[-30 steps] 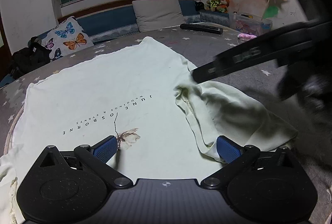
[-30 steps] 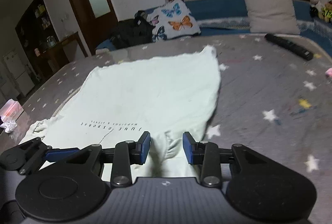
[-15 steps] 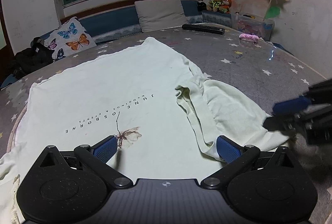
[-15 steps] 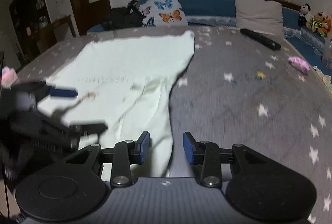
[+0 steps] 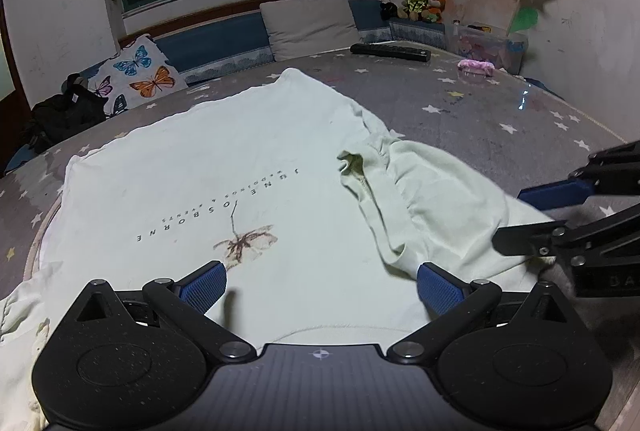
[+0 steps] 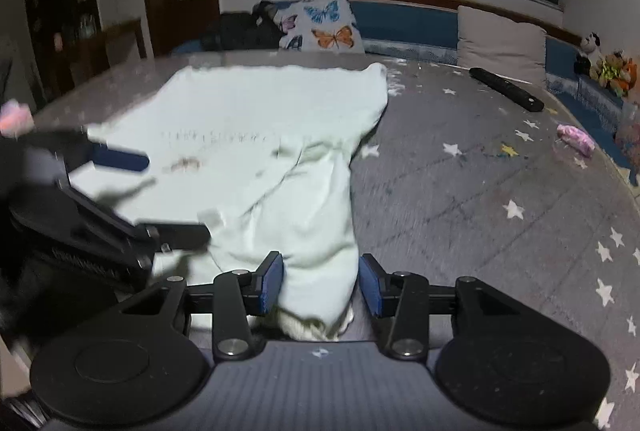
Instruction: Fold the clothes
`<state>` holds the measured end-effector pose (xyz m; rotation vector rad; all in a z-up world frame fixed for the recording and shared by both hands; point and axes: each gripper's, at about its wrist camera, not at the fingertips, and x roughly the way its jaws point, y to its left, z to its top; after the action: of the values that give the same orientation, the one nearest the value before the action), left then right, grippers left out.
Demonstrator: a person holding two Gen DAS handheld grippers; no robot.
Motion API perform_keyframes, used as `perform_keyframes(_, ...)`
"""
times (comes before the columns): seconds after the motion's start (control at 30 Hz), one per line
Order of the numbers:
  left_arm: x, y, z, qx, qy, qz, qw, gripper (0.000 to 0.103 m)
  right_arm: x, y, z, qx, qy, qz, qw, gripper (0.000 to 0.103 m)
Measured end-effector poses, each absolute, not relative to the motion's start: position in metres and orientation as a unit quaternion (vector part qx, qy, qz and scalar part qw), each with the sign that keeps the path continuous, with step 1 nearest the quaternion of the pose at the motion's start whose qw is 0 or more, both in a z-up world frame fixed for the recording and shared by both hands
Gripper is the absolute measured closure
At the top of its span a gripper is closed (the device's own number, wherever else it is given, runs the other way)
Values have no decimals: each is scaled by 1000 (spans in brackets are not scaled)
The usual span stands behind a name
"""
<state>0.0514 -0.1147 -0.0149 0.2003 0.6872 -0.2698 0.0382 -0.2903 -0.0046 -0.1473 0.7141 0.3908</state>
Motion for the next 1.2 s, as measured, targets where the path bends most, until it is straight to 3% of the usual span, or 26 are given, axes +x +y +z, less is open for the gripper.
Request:
perform_keyframes(0.13,50,-113,-16,94,339,-129,927,0,34,-284,6,-92,321,184,924,55)
perform_keyframes(0.6,50,-100,6,42,309,-143,939,2,31,-279,7,-78,323,193,923,55)
perform_keyframes(0.77,62,-111,9,24,310,-198,930,28,22,-284,2,-68,332,192,921,55)
perform_keyframes(0.83,69,-117,7,21,320,-211,923,49,22,-286,1,-63,332,191,922,55)
perform_keyframes(0.93,78,-125,2,17,336,-223,915,68,21,-287,-1,-59,332,192,922,55)
perform_keyframes(1.13,88,-130,-8,15,360,-228,905,69,21,-289,-6,-55,334,196,920,55)
perform_keyframes(1.2,88,-130,-9,13,359,-233,904,79,22,-290,-7,-53,335,197,920,55)
